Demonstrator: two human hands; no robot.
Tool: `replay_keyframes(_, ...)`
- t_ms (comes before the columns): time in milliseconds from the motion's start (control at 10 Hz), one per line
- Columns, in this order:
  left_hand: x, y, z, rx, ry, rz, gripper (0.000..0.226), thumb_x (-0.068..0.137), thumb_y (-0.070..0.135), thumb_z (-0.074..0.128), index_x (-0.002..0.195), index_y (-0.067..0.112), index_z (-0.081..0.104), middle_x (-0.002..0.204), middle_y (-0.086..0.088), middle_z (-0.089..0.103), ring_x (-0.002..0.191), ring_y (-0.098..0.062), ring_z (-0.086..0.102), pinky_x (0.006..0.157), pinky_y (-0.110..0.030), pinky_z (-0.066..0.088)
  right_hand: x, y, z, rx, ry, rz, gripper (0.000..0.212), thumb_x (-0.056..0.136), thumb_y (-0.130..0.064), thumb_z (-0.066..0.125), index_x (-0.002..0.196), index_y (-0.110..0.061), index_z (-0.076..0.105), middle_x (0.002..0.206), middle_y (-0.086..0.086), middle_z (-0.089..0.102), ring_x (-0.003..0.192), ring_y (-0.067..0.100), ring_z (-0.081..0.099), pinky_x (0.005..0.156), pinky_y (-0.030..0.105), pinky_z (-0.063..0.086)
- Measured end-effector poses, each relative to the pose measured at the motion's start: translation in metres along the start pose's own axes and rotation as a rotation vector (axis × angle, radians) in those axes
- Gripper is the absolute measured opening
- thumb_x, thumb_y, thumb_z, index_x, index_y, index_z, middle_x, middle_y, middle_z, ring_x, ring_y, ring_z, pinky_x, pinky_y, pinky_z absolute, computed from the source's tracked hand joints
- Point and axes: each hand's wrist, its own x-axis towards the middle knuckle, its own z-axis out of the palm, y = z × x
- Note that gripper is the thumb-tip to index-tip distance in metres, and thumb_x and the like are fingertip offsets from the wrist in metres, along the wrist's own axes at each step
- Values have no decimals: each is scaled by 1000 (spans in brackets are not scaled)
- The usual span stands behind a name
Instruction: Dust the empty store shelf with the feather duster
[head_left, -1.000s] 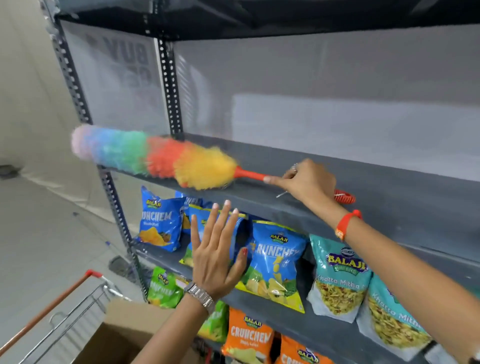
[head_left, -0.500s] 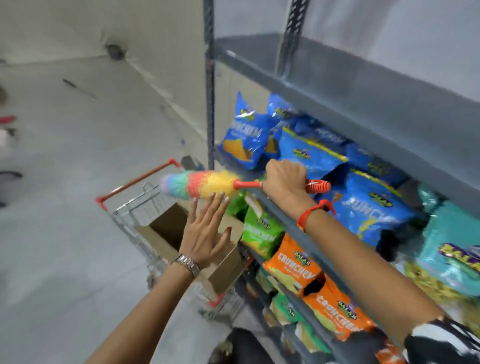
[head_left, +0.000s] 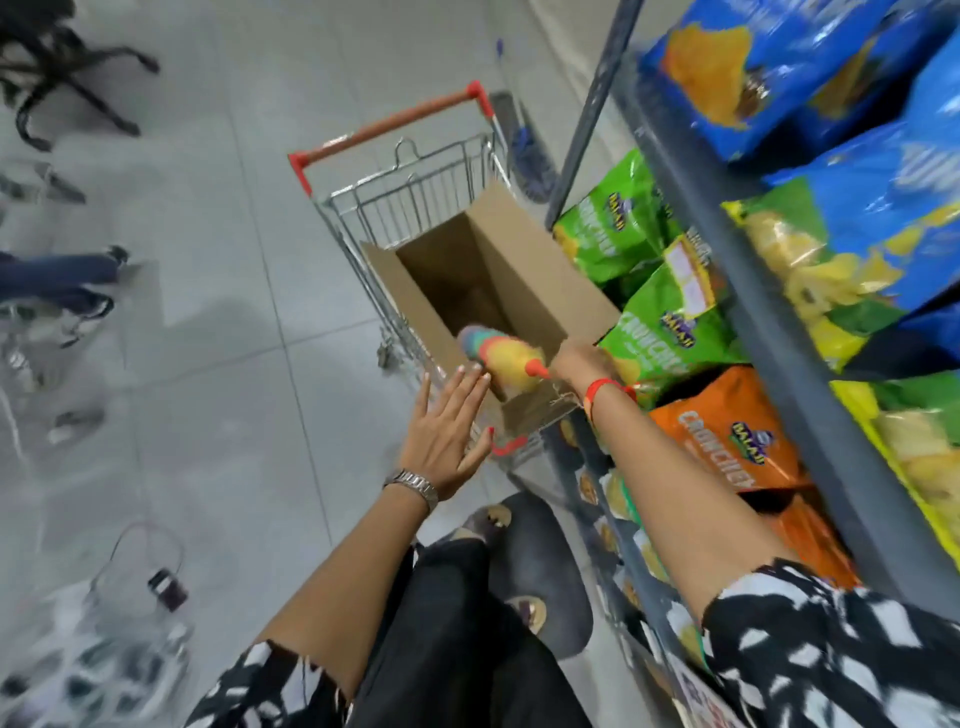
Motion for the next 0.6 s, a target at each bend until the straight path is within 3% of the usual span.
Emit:
replay_keyframes(100, -12, -15, 23, 13, -60, -60, 61, 89, 40, 30, 140, 7, 38, 143, -13, 42, 132, -28, 38, 112, -47, 3, 28, 1, 37, 200, -182, 54, 26, 92, -18, 59, 76, 3, 53, 58, 17, 65, 47, 19, 60, 33, 14, 38)
replay_keyframes(200, -22, -26, 39, 20, -96, -109, 59, 90, 37, 29, 139, 6, 39, 143, -13, 42, 131, -29, 39, 112, -45, 1, 53, 8, 69, 339, -269, 56, 31, 94, -3, 47, 64, -5, 41, 44, 11, 48, 16, 8, 41, 23, 11, 29)
replay_keyframes(300, -26, -31, 46, 7, -101, -161, 58, 89, 34, 28, 138, 4, 39, 142, -15, 42, 130, -31, 41, 110, -47, 5, 57, 14, 90, 366, -332, 66, 26, 95, 2, 38, 70, -4, 43, 62, 12, 44, 31, 21, 49, 21, 17, 35)
replay_keyframes(400, -24, -33, 47, -8, -104, -203, 59, 90, 35, 26, 139, 5, 37, 143, -15, 40, 131, -31, 38, 111, -44, 2, 53, 18, 96, 332, -390, 56, 13, 96, 1, 35, 99, 4, 47, 64, 18, 46, 30, 25, 47, 22, 19, 37)
replay_keyframes(500, -15, -30, 38, -26, -96, -200, 60, 91, 37, 23, 140, 6, 35, 145, -15, 38, 133, -30, 34, 112, -40, -3, 50, 22, 89, 213, -413, 14, 28, 93, -2, 41, 116, 10, 52, 83, 21, 54, 54, 27, 49, 40, 27, 40)
replay_keyframes(600, 0, -23, 31, -44, -56, -185, 62, 92, 41, 21, 142, 8, 33, 146, -14, 35, 135, -29, 31, 112, -39, -5, 40, 19, 73, 207, -420, 11, 19, 96, -10, 42, 101, 3, 54, 80, 22, 56, 59, 29, 53, 51, 30, 42)
